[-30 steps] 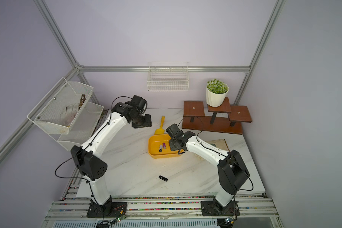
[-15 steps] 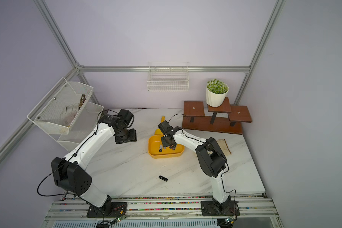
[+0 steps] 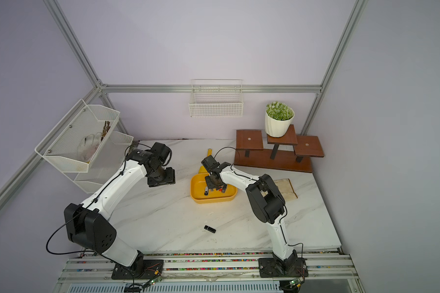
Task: Put the usb flash drive into the storage box
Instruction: Place the USB flash in the storage box.
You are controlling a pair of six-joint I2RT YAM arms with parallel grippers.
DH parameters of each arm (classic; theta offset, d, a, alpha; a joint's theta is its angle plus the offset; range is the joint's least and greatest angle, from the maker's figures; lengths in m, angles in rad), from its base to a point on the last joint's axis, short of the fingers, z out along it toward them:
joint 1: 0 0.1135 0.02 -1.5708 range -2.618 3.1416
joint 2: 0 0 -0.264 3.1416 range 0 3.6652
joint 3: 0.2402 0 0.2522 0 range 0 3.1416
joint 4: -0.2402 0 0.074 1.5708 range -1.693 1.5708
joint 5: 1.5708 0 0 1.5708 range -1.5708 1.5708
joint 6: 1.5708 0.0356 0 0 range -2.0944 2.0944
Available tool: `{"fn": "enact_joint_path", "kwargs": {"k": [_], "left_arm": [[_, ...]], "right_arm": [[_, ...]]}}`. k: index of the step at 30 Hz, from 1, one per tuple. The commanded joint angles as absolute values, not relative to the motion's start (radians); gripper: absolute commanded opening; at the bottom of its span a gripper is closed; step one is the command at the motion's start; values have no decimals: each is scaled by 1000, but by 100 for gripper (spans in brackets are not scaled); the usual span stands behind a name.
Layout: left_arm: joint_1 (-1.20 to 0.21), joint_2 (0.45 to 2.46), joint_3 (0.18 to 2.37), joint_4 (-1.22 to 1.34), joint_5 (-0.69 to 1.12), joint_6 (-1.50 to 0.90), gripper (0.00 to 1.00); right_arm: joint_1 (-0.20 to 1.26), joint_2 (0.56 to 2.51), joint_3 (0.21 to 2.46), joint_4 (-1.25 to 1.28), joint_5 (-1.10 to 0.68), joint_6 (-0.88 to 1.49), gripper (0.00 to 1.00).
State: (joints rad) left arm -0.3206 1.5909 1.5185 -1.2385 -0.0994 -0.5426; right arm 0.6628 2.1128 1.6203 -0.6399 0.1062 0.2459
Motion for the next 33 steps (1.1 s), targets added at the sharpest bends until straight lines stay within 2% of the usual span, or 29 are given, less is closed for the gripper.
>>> {"fn": "enact_joint_path", "kwargs": {"k": [1,18,33], "left_arm": [[-313,1556,1512,-1218,-87,-562,69],[-312,1549,1493,-1206,-70,-569,69],[-312,1551,1485,-1197,-61,-572,69]], "right_arm": [[658,2122,1632,-637,106,242,0],[658,2173,1647,-641,116,253,1],[658,2168,1647,-643,128,252,29]]}}
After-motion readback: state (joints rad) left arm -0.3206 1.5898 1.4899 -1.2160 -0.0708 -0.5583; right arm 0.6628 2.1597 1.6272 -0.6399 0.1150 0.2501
